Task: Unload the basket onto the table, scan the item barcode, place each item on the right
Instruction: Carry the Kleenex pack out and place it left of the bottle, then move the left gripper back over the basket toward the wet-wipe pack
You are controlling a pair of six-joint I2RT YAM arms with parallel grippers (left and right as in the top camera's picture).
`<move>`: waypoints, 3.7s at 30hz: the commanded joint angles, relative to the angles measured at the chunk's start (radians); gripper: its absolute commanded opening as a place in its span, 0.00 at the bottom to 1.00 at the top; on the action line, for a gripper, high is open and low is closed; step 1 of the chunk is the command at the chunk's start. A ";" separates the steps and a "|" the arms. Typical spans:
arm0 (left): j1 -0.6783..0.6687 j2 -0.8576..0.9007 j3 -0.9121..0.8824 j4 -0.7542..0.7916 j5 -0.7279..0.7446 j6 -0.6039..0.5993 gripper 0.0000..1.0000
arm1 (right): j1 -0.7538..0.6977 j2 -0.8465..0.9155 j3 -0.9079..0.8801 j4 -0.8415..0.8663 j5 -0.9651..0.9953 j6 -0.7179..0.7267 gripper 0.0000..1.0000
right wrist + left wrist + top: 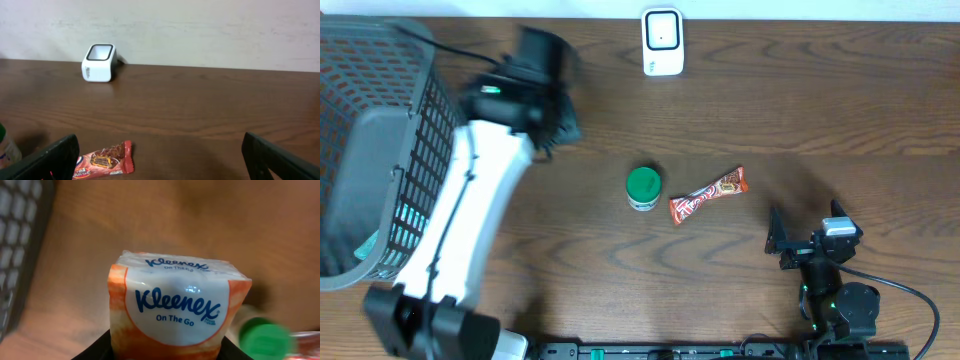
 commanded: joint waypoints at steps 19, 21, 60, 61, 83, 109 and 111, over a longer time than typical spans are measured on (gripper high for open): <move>-0.096 0.177 -0.473 0.489 0.072 -0.231 0.44 | -0.009 -0.005 -0.003 -0.001 -0.002 0.000 0.99; -0.098 0.177 -0.473 0.488 0.072 -0.222 0.48 | -0.009 -0.005 -0.003 -0.001 -0.002 0.000 0.99; 0.509 -0.392 0.021 0.236 -0.348 -0.216 0.98 | -0.009 -0.005 -0.003 -0.001 -0.002 0.000 0.99; 0.554 -0.378 0.020 0.204 -0.347 -0.251 0.98 | -0.009 -0.005 -0.003 -0.001 -0.002 0.000 0.99; 0.992 -0.083 -0.032 -0.006 0.002 -0.791 0.98 | -0.009 -0.005 -0.003 -0.001 -0.002 0.000 0.99; 0.996 0.245 -0.103 0.057 -0.075 -1.073 0.98 | -0.009 -0.005 -0.003 -0.001 -0.002 0.000 0.99; 0.996 0.265 -0.103 0.060 -0.075 -1.073 0.98 | -0.009 -0.005 -0.003 -0.001 -0.002 0.000 0.99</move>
